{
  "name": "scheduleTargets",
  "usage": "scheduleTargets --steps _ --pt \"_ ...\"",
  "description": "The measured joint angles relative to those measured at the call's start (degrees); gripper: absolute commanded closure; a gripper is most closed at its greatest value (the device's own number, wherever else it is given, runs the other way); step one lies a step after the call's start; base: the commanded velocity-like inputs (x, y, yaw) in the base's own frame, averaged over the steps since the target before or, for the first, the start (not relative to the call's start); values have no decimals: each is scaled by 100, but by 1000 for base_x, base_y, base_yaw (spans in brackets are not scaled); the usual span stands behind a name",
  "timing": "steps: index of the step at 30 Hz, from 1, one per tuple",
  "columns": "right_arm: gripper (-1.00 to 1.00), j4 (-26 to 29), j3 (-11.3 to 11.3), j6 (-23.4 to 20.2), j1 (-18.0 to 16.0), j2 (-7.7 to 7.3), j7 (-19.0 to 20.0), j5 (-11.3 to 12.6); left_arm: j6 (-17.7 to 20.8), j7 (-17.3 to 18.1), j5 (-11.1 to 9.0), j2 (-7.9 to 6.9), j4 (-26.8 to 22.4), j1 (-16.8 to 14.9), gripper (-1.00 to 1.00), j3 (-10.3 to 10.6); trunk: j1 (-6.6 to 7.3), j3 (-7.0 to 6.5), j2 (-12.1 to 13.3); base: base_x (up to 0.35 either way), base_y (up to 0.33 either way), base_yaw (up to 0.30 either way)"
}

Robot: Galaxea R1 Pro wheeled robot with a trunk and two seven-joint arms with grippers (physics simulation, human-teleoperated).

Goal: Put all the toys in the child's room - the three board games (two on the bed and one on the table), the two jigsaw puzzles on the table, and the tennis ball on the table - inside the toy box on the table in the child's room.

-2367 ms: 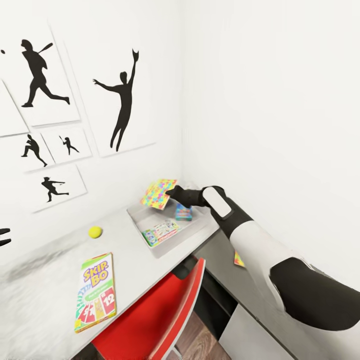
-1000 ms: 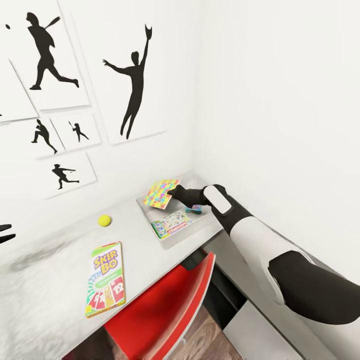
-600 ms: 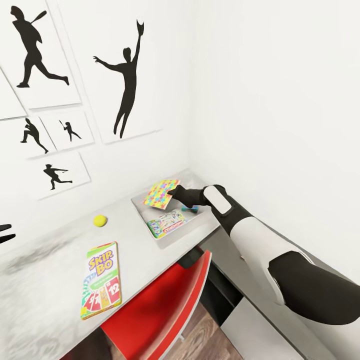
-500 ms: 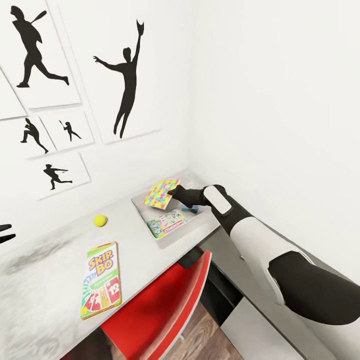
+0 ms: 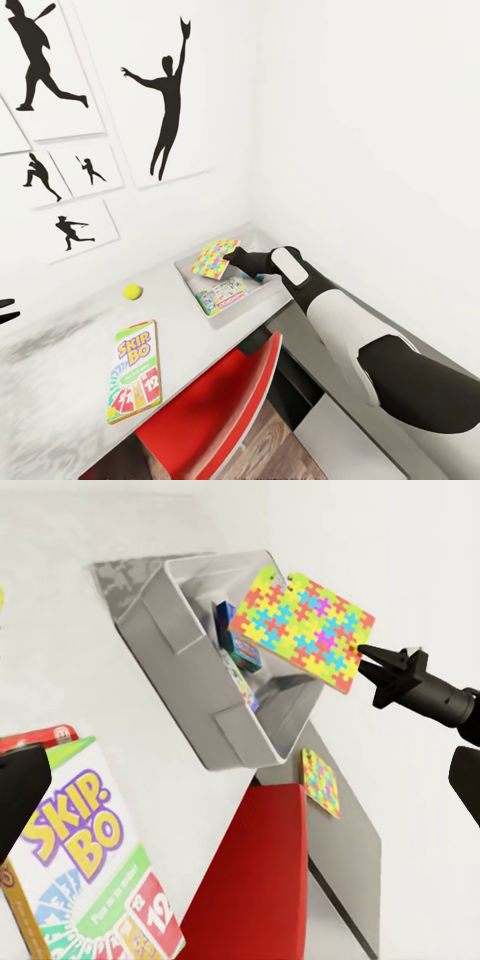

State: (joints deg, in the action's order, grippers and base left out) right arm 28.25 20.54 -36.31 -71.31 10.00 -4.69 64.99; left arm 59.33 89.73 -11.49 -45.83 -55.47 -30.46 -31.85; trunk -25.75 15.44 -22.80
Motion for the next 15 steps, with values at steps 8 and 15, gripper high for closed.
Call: scheduleTargets --steps 8,15 --pt "100 0 0 -1 -1 0 7 1 0 0 -8 -9 0 0 -100 -22 0 75 0 0 0 0" --pt "100 0 0 -1 0 0 2 2 0 0 -10 -22 0 0 -100 -26 0 118 -1 0 0 0"
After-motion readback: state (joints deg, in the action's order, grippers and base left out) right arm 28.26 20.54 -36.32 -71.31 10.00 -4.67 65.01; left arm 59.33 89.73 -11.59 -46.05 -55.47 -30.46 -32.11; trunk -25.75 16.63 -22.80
